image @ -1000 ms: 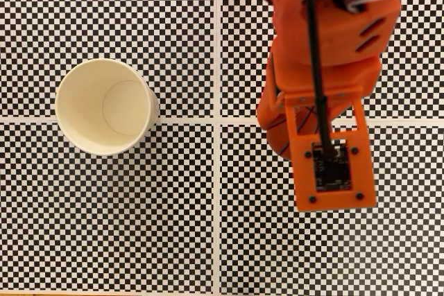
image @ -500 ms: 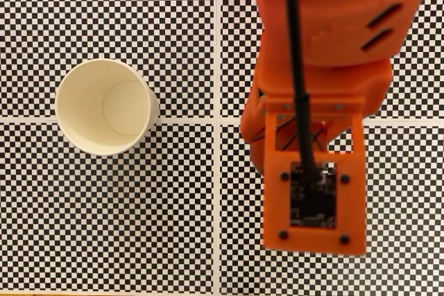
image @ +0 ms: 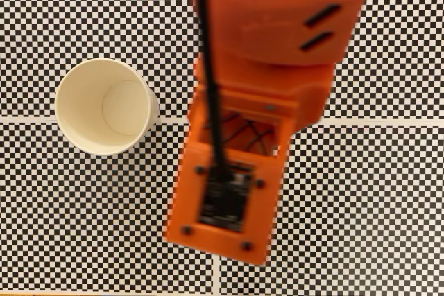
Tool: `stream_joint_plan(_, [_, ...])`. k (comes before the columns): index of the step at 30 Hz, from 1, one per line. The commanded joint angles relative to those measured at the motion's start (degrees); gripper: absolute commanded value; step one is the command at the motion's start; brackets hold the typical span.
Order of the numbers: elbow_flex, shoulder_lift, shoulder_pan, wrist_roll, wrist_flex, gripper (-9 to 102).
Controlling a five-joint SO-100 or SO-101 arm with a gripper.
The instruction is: Grasp basketball and place into cup.
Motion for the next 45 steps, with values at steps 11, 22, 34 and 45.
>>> stream_joint_plan(11, [-7.1, -0.8, 9.0, -2.1, 2.5, 25])
stream_joint_plan(22, [-6.9, -2.4, 17.7, -2.5, 2.6, 24])
stream_joint_plan(34, [-7.0, -4.1, 24.0, 1.1, 2.4, 22])
stream_joint_plan(45, [-7.4, -6.0, 27.5, 1.0, 2.1, 24])
